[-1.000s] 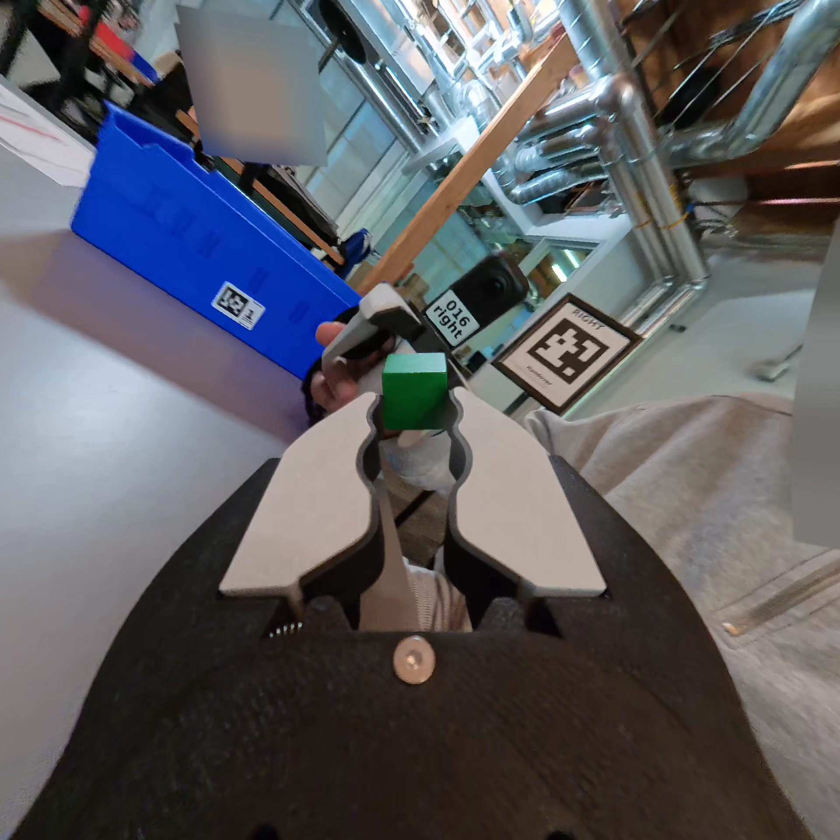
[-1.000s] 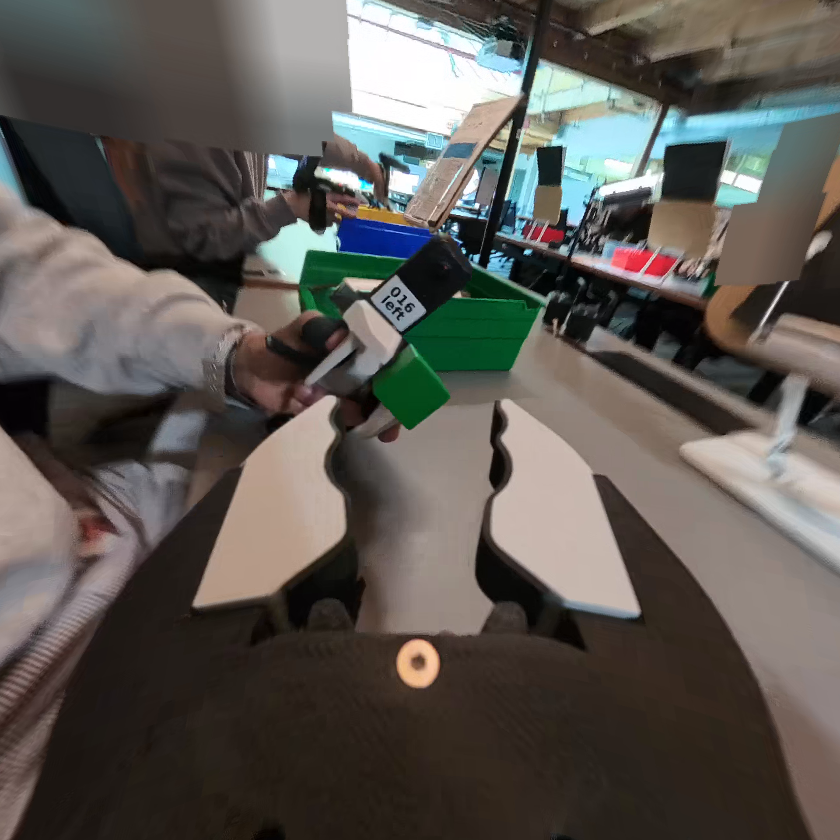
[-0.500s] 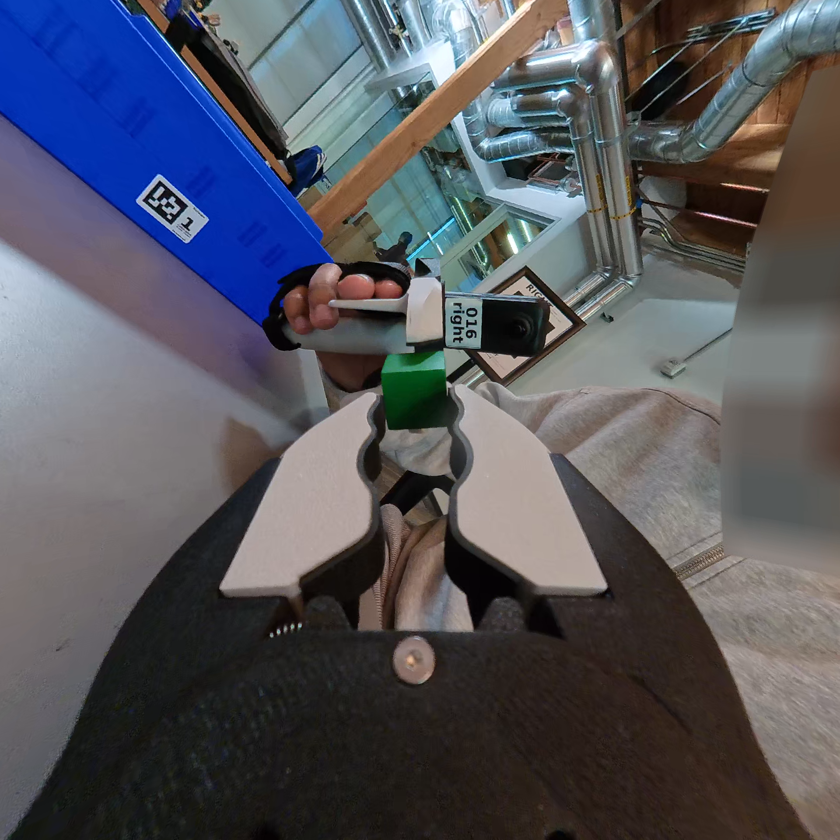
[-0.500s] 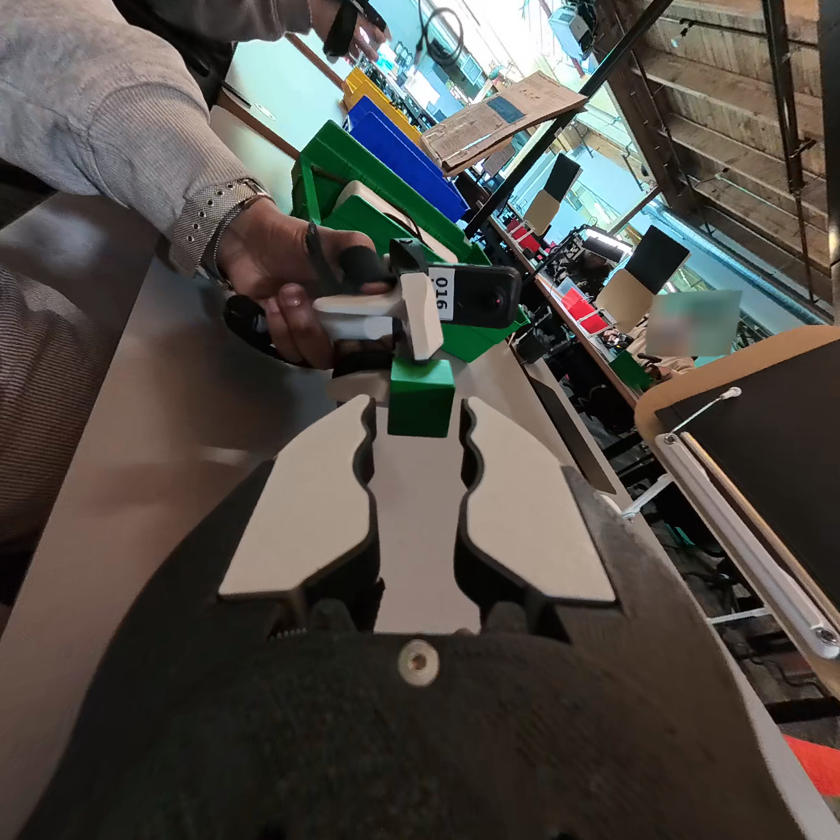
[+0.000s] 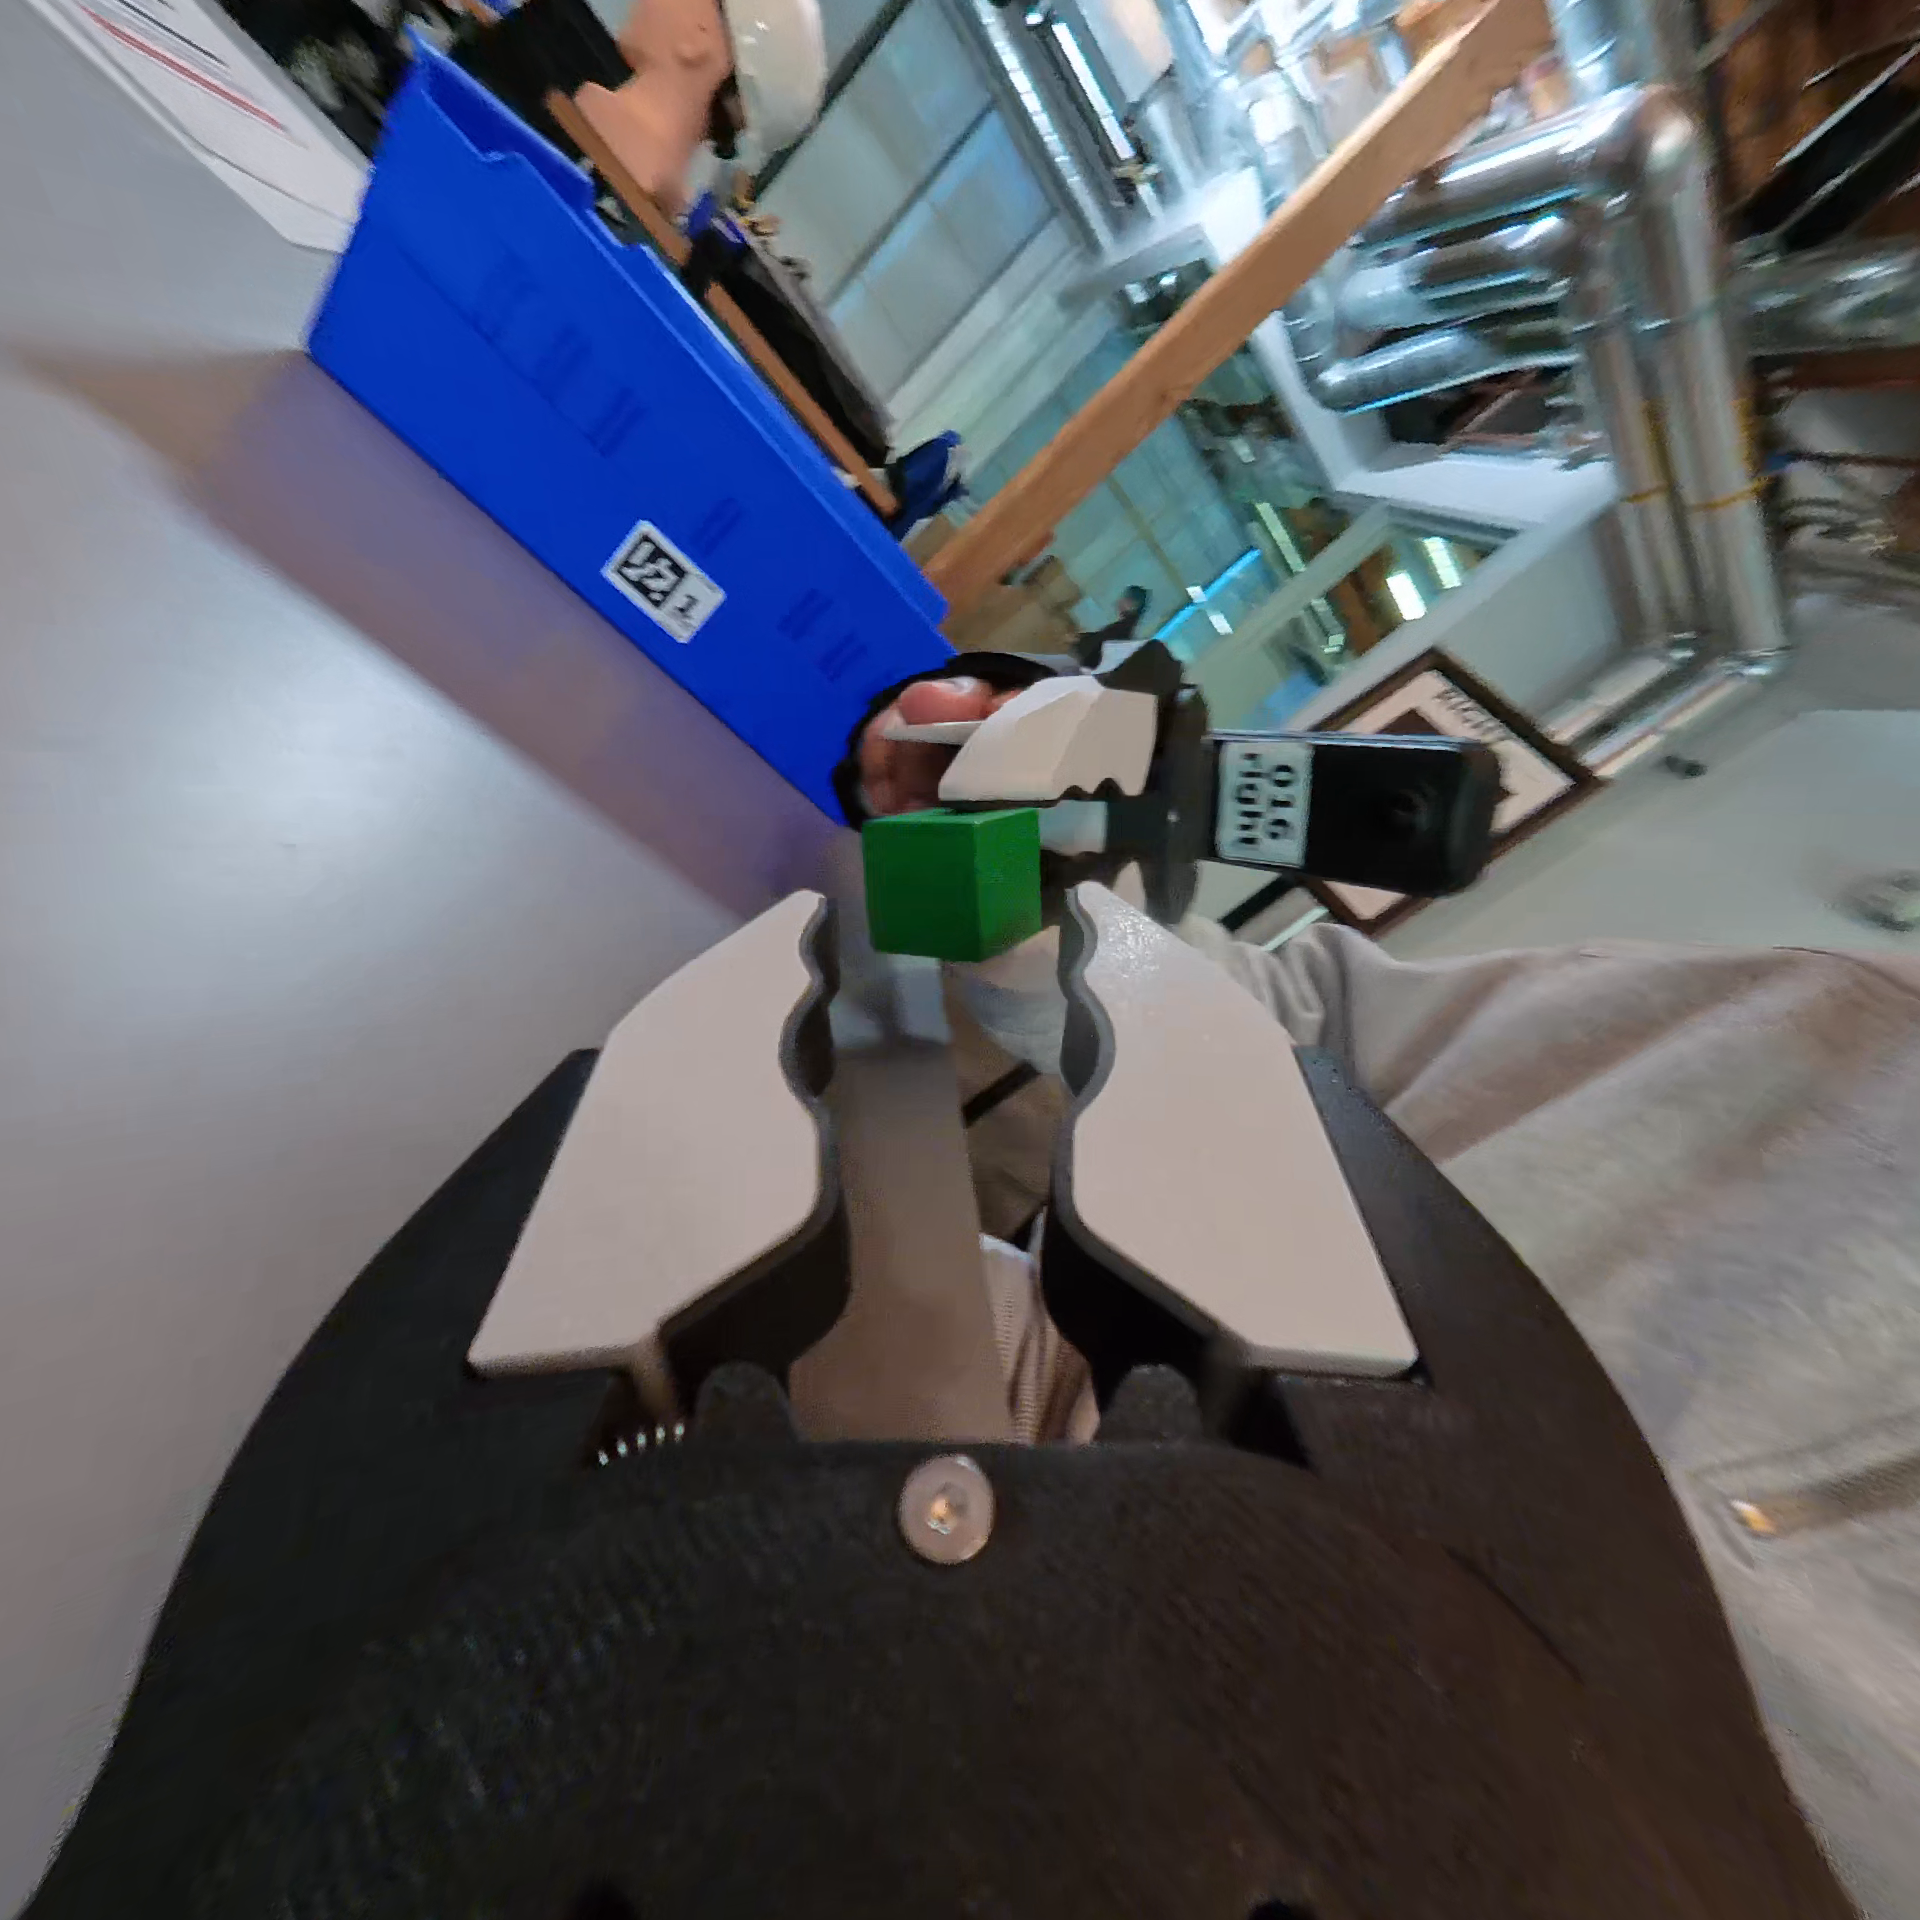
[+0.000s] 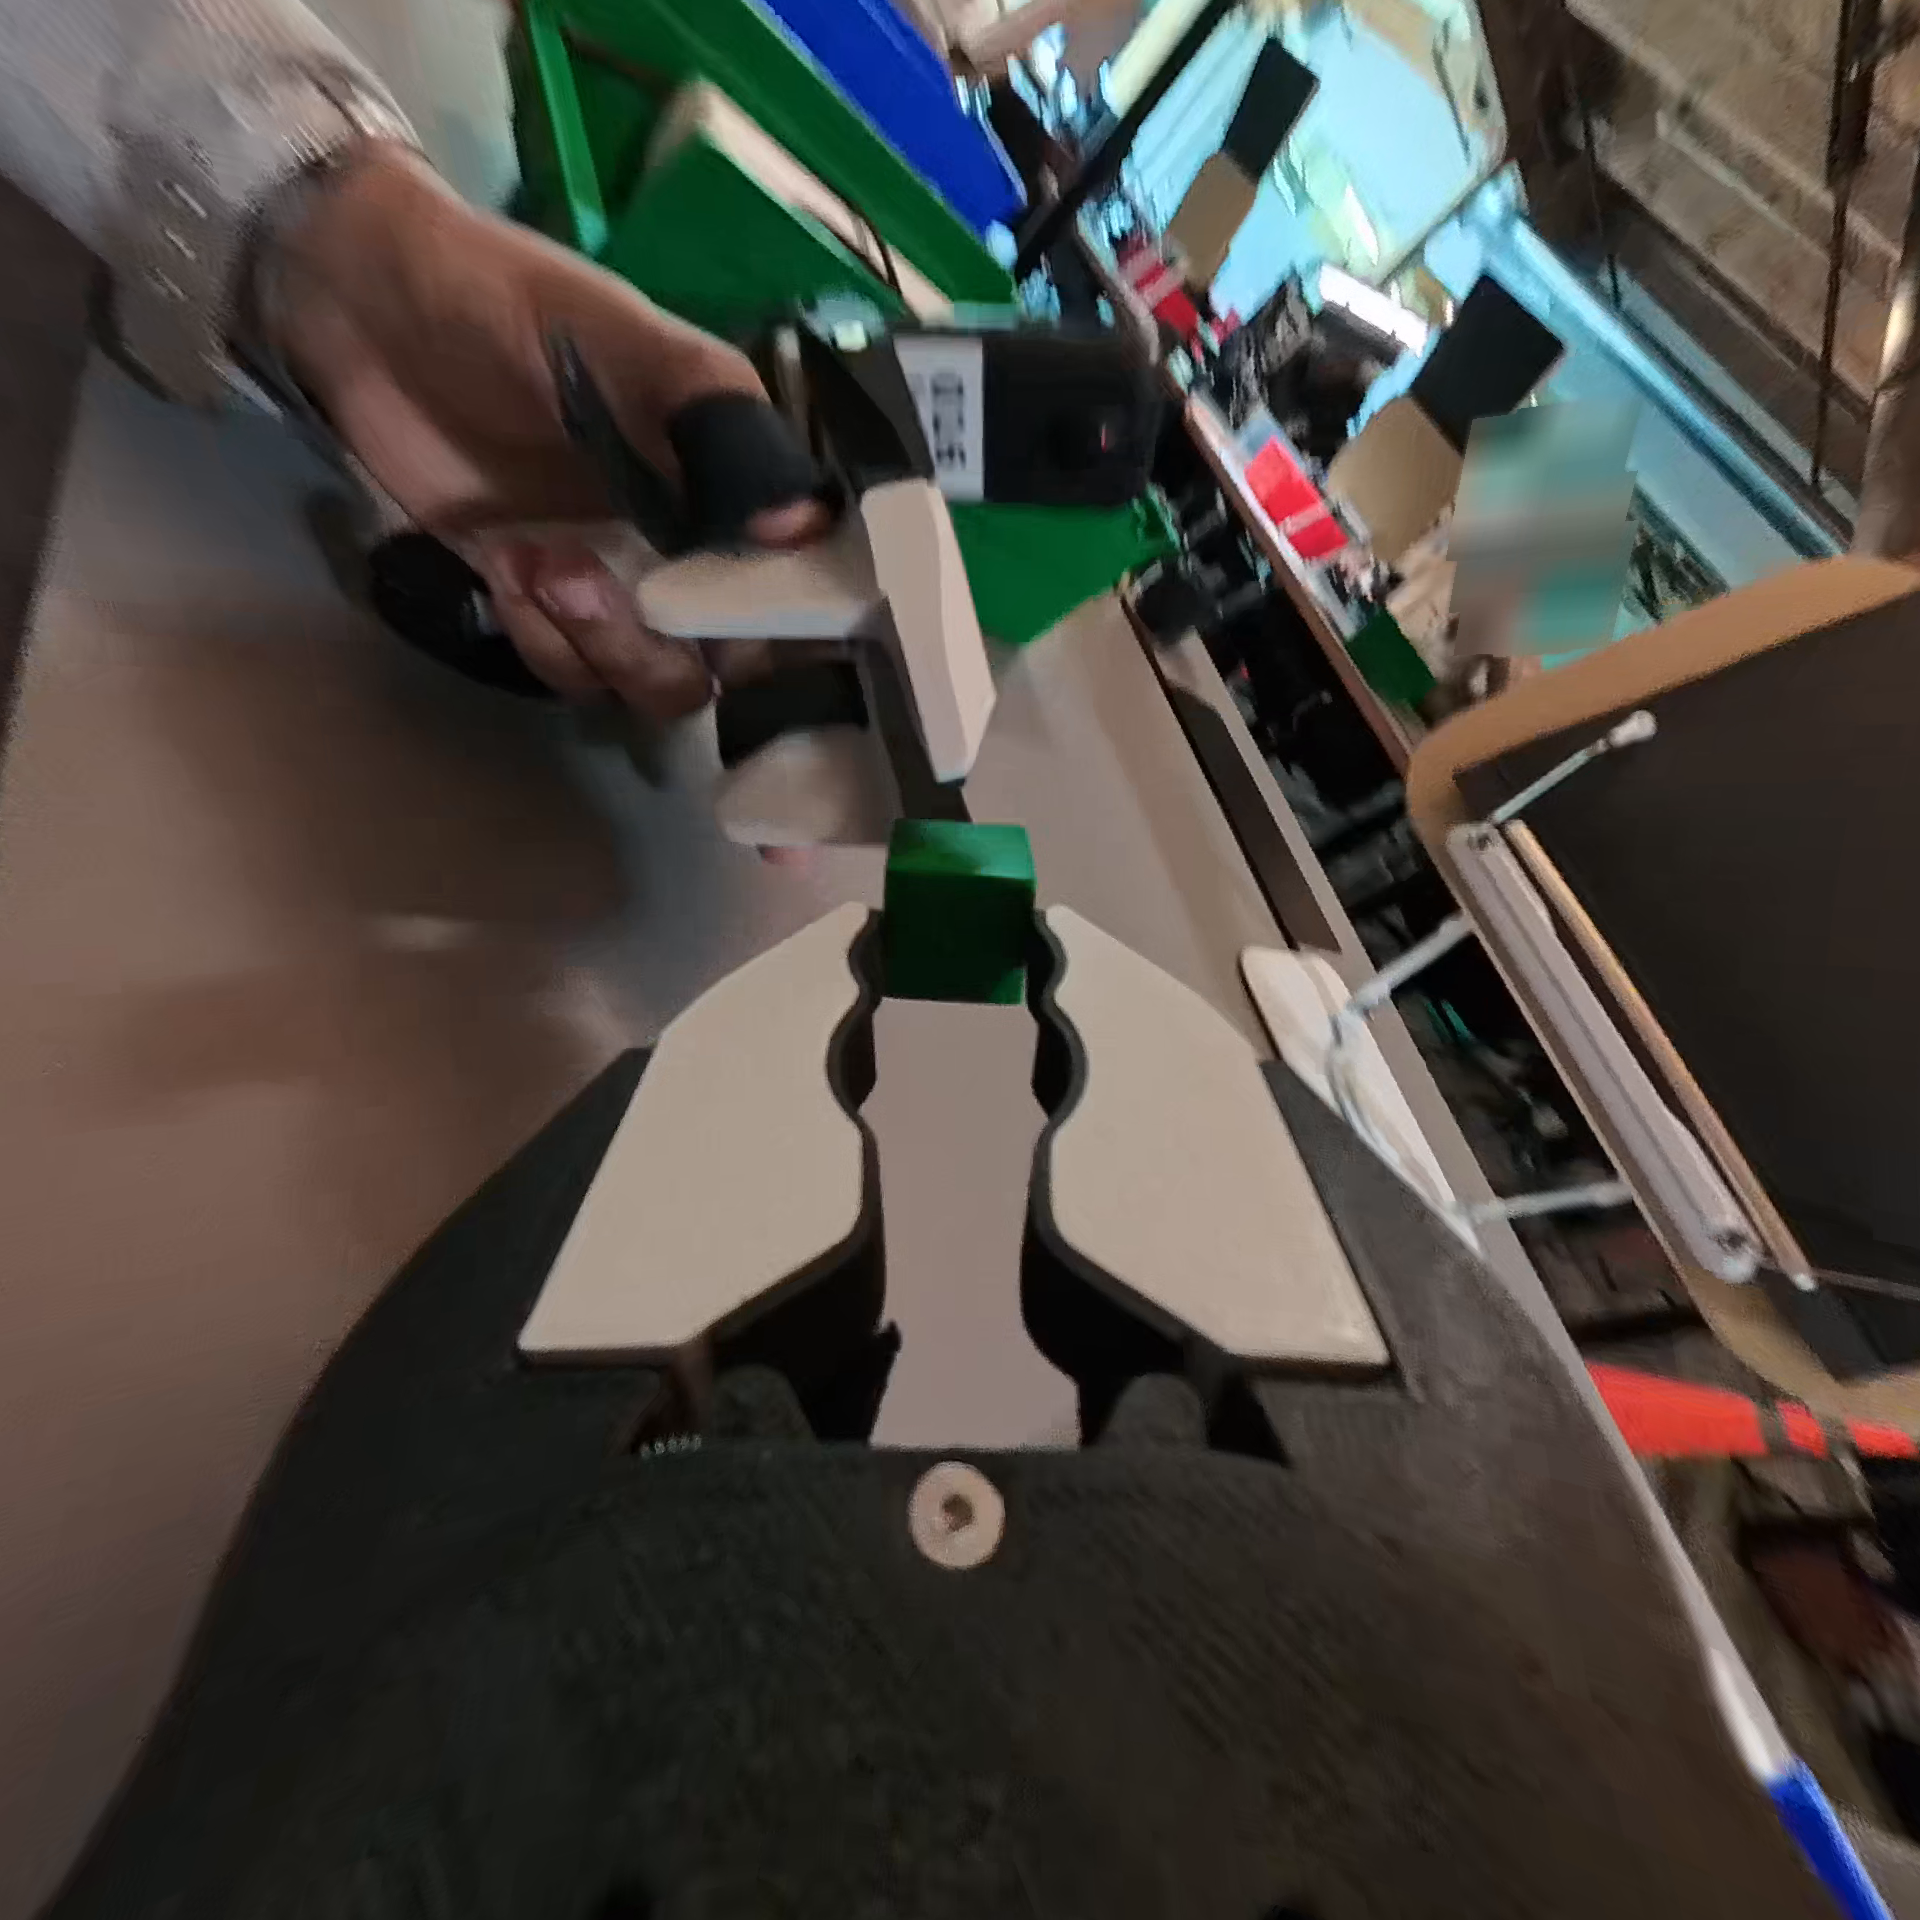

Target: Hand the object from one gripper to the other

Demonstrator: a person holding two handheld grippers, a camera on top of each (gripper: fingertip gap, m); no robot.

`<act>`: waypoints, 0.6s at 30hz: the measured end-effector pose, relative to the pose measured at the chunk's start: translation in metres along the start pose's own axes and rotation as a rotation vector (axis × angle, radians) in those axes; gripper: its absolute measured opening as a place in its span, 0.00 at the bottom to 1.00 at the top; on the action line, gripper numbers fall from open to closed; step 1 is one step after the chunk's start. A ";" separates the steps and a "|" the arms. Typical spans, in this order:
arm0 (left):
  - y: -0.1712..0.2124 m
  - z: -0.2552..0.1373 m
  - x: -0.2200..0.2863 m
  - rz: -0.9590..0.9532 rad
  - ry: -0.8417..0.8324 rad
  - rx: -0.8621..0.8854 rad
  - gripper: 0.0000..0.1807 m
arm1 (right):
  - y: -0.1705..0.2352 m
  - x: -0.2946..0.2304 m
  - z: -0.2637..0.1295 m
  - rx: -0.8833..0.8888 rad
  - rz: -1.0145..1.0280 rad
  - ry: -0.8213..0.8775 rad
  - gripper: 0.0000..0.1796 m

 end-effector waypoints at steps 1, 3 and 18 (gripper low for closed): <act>0.000 0.000 -0.001 0.026 -0.043 -0.008 0.23 | 0.002 0.000 0.002 -0.056 -0.020 0.022 0.15; 0.001 0.002 -0.002 0.082 -0.129 -0.039 0.24 | 0.004 -0.001 0.005 -0.152 -0.050 0.062 0.15; 0.009 0.009 -0.002 0.305 -0.419 -0.172 0.16 | -0.001 -0.019 0.015 -0.394 -0.247 0.139 0.15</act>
Point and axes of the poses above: each gripper's, where its closed fingertips meet, z out along the fingers, y out of its underside, x = y × z across the jaws, the point moved 5 cm from there along -z, back along the fingers, and after that the axes turned 9 degrees about y, right-handed, at the moved point
